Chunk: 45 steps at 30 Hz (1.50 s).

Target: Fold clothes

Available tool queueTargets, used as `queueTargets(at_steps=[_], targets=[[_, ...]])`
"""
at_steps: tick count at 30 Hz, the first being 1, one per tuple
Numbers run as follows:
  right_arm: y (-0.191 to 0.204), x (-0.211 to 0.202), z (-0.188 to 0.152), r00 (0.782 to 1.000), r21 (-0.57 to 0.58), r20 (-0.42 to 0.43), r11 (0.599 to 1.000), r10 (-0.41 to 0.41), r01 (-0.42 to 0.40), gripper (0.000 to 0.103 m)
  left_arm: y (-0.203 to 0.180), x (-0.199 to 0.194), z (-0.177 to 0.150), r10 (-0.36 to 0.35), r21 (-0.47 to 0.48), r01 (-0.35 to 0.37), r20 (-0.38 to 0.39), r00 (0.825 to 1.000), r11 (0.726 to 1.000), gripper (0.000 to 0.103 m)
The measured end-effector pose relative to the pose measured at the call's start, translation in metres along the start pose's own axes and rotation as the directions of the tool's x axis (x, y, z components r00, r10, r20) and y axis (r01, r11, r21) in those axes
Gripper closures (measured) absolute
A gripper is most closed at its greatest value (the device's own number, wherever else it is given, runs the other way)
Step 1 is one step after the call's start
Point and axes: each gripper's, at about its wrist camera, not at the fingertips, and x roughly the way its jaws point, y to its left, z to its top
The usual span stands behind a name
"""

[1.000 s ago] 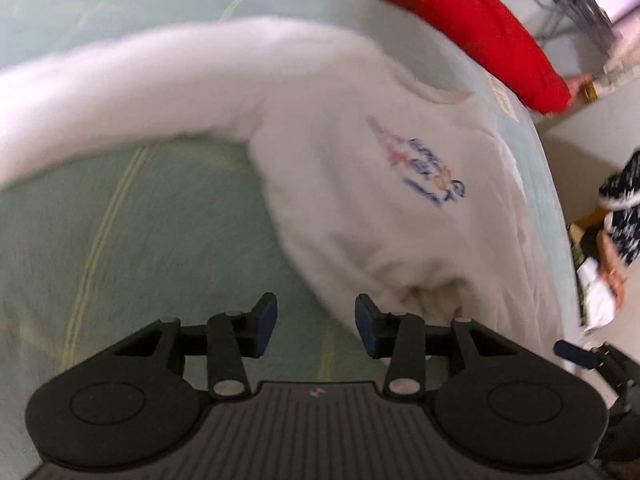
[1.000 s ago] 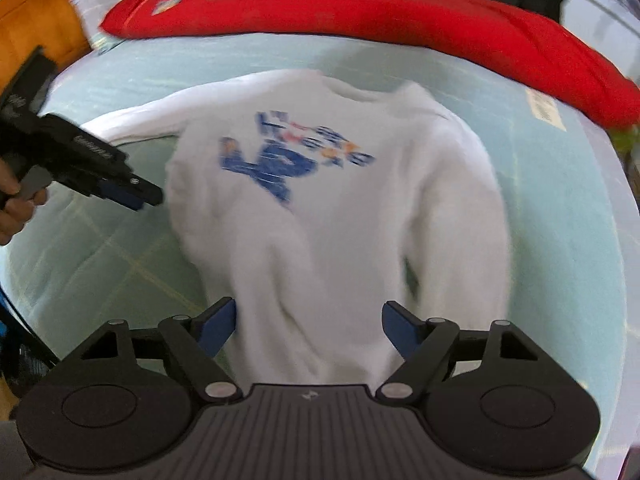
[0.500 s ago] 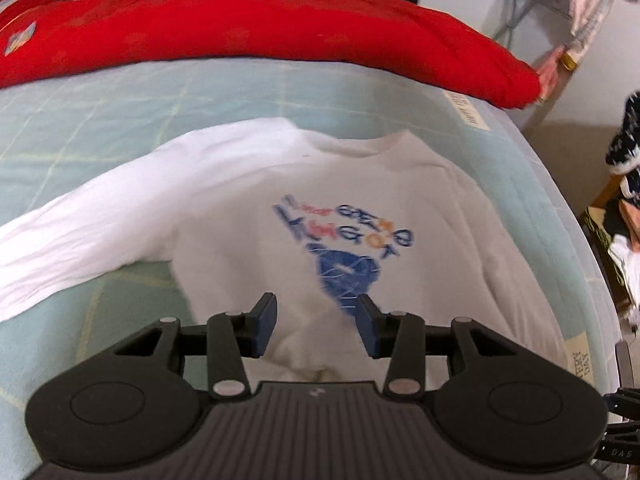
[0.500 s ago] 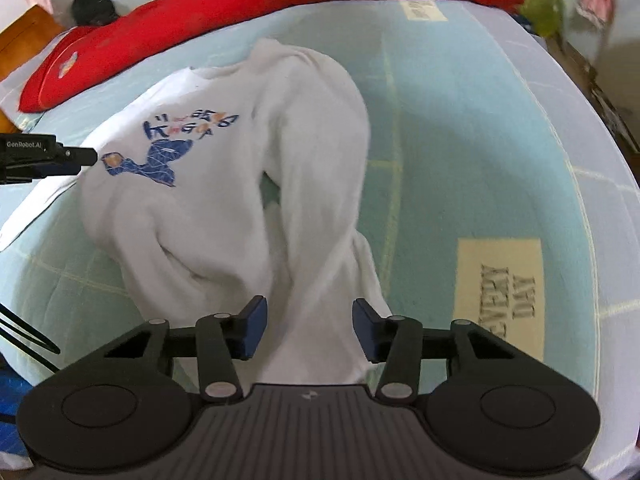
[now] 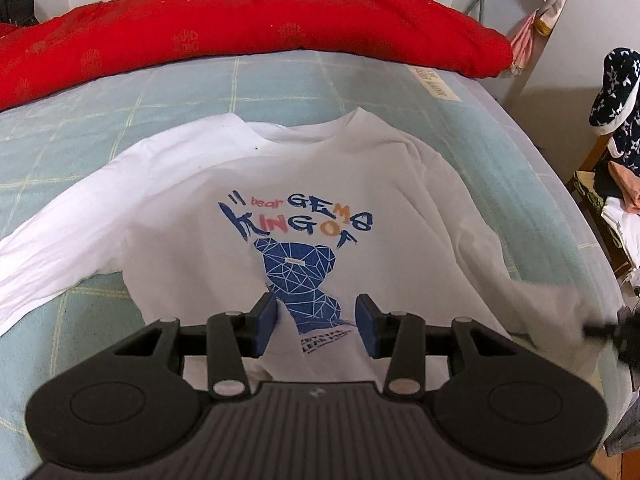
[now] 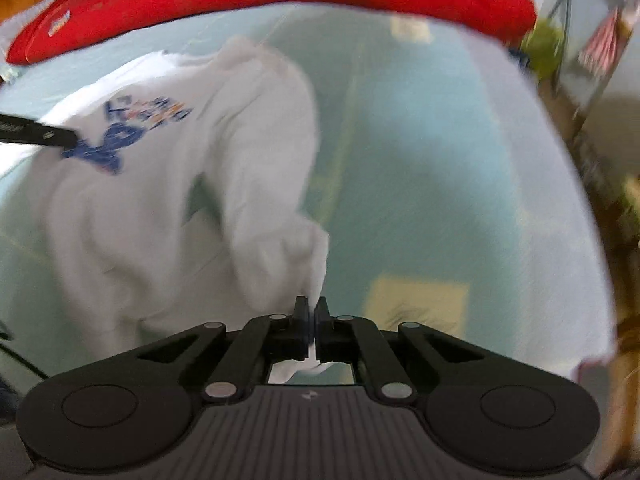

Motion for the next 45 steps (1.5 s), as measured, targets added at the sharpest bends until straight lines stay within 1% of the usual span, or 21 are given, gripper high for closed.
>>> queueTargets(at_steps=[3, 5, 11, 14, 17, 20, 23, 25, 26, 27, 29, 30, 31, 32, 34, 36, 38, 41, 43, 45], targets=[[-0.018, 0.011, 0.018, 0.996, -0.087, 0.028, 0.992, -0.087, 0.09, 0.098, -0.001, 0.001, -0.001, 0.001, 0.005, -0.001, 0.001, 1.0, 1.0, 0.06], [-0.033, 0.019, 0.027, 0.991, -0.126, 0.043, 0.983, -0.128, 0.132, 0.098, -0.002, 0.001, -0.001, 0.007, 0.018, -0.007, 0.002, 1.0, 1.0, 0.06], [-0.069, 0.047, 0.053, 0.979, -0.196, 0.054, 0.959, -0.195, 0.202, 0.098, -0.005, 0.006, 0.002, 0.014, 0.076, -0.014, -0.006, 1.0, 0.997, 0.06], [-0.084, 0.059, 0.066, 0.973, -0.193, 0.052, 0.954, -0.224, 0.229, 0.098, -0.003, 0.008, 0.005, 0.018, 0.074, -0.018, -0.003, 1.0, 0.997, 0.06], [-0.098, 0.065, 0.076, 0.961, -0.203, 0.059, 0.94, -0.269, 0.275, 0.099, -0.002, 0.008, 0.008, 0.021, 0.07, -0.022, 0.005, 1.0, 0.997, 0.06], [-0.115, 0.067, 0.087, 0.939, -0.207, 0.078, 0.916, -0.334, 0.343, 0.099, -0.001, 0.008, 0.012, 0.026, 0.073, -0.027, 0.019, 0.999, 0.997, 0.06], [-0.138, 0.066, 0.098, 0.915, -0.16, 0.084, 0.901, -0.394, 0.403, 0.099, 0.001, 0.01, 0.016, 0.03, 0.077, -0.032, 0.025, 0.999, 0.997, 0.06], [-0.151, 0.071, 0.104, 0.911, -0.13, 0.053, 0.902, -0.408, 0.411, 0.097, 0.002, 0.012, 0.019, 0.037, 0.081, -0.039, 0.027, 0.999, 0.996, 0.06], [-0.156, 0.075, 0.107, 0.914, -0.118, 0.019, 0.907, -0.404, 0.403, 0.097, 0.002, 0.013, 0.021, 0.039, 0.084, -0.041, 0.026, 0.999, 0.996, 0.059], [-0.16, 0.078, 0.109, 0.92, -0.105, -0.011, 0.916, -0.391, 0.388, 0.096, 0.003, 0.014, 0.023, 0.042, 0.083, -0.044, 0.029, 0.999, 0.996, 0.059], [-0.16, 0.075, 0.111, 0.928, -0.096, -0.025, 0.925, -0.371, 0.367, 0.089, 0.006, 0.015, 0.027, 0.045, 0.081, -0.047, 0.037, 0.998, 0.996, 0.059], [-0.156, 0.07, 0.113, 0.932, -0.102, -0.015, 0.927, -0.363, 0.36, 0.086, 0.008, 0.016, 0.029, 0.046, 0.079, -0.049, 0.04, 0.998, 0.996, 0.059], [-0.151, 0.064, 0.115, 0.935, -0.109, 0.002, 0.93, -0.354, 0.352, 0.08, 0.01, 0.016, 0.031, 0.05, 0.075, -0.053, 0.045, 0.998, 0.996, 0.059], [-0.145, 0.058, 0.118, 0.944, -0.12, 0.026, 0.936, -0.33, 0.331, 0.071, 0.012, 0.017, 0.033, 0.054, 0.07, -0.057, 0.05, 0.997, 0.996, 0.059], [-0.13, 0.044, 0.125, 0.963, -0.153, 0.084, 0.951, -0.257, 0.267, 0.063, 0.017, 0.018, 0.036, 0.061, 0.055, -0.064, 0.053, 0.997, 0.996, 0.059], [-0.111, 0.038, 0.139, 0.979, -0.193, 0.135, 0.965, -0.152, 0.176, 0.062, 0.023, 0.02, 0.038, 0.069, 0.036, -0.071, 0.057, 0.996, 0.997, 0.059], [-0.09, 0.046, 0.158, 0.985, -0.244, 0.168, 0.967, -0.033, 0.074, 0.062, 0.028, 0.023, 0.039, 0.075, 0.022, -0.077, 0.052, 0.996, 0.997, 0.059], [-0.055, 0.078, 0.187, 0.98, -0.343, 0.182, 0.939, 0.086, -0.019, 0.062, 0.035, 0.027, 0.041, 0.081, 0.013, -0.081, 0.052, 0.995, 0.997, 0.059], [-0.037, 0.11, 0.206, 0.972, -0.373, 0.161, 0.923, 0.169, -0.099, 0.062, 0.04, 0.03, 0.045, 0.085, 0.017, -0.086, 0.057, 0.995, 0.996, 0.059], [-0.026, 0.141, 0.223, 0.964, -0.376, 0.133, 0.911, 0.231, -0.167, 0.062, 0.046, 0.032, 0.048, 0.093, 0.022, -0.094, 0.065, 0.994, 0.995, 0.059]])
